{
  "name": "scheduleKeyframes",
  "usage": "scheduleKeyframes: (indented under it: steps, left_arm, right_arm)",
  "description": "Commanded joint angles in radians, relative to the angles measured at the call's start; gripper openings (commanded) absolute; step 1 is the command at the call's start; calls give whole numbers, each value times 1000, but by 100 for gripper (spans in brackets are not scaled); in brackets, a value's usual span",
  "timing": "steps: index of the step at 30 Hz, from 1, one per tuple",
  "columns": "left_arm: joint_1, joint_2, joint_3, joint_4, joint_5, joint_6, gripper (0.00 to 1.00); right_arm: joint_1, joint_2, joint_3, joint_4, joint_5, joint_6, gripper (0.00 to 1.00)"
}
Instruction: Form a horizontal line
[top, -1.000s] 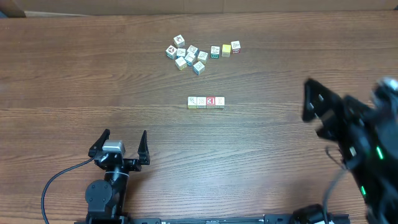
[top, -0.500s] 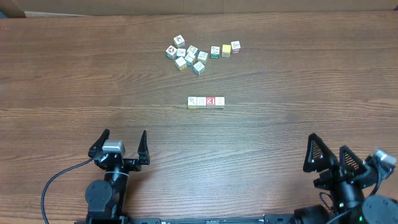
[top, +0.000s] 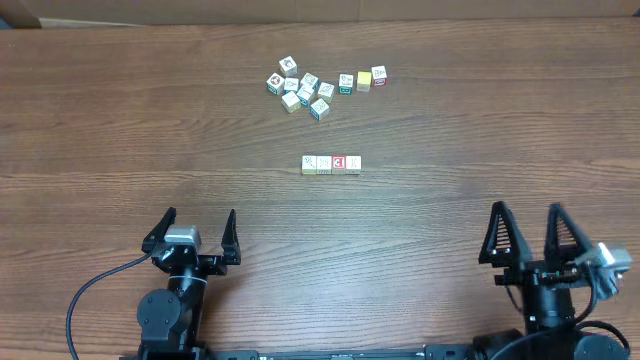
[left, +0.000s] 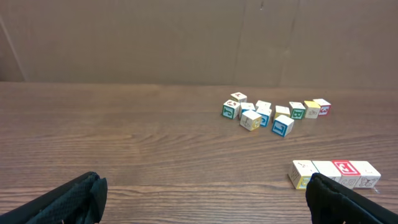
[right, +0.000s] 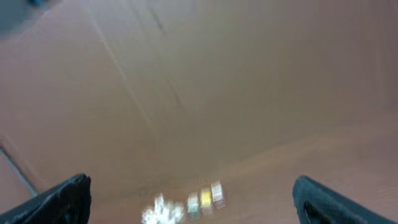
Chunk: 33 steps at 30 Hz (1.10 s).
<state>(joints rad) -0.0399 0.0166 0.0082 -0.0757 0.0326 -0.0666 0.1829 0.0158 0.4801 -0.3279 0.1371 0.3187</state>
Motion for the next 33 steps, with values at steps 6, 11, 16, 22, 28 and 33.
scheduleKeyframes:
  steps: [6, 11, 16, 22, 28, 33]
  left_arm:
    - [-7, -12, -3, -2, -6, 26, 100]
    - [-7, -12, -3, -2, -6, 26, 100]
    - [-7, -12, -3, -2, -6, 26, 100]
    - [-7, -12, -3, -2, -6, 26, 100]
    - [-7, -12, -3, -2, -6, 26, 100]
    - [-7, -12, -3, -2, -6, 26, 100]
  right_arm:
    - [-89, -13, -211, 419, -146, -271, 100]
    - [-151, -13, -371, 620, -246, -270, 100]
    - [-156, -13, -468, 698, -239, -267, 100]
    - [-156, -13, -473, 505, -218, -268, 100]
    - [-156, -13, -473, 274, -212, -268, 100]
    - [-156, -13, -473, 248, -199, -275, 100]
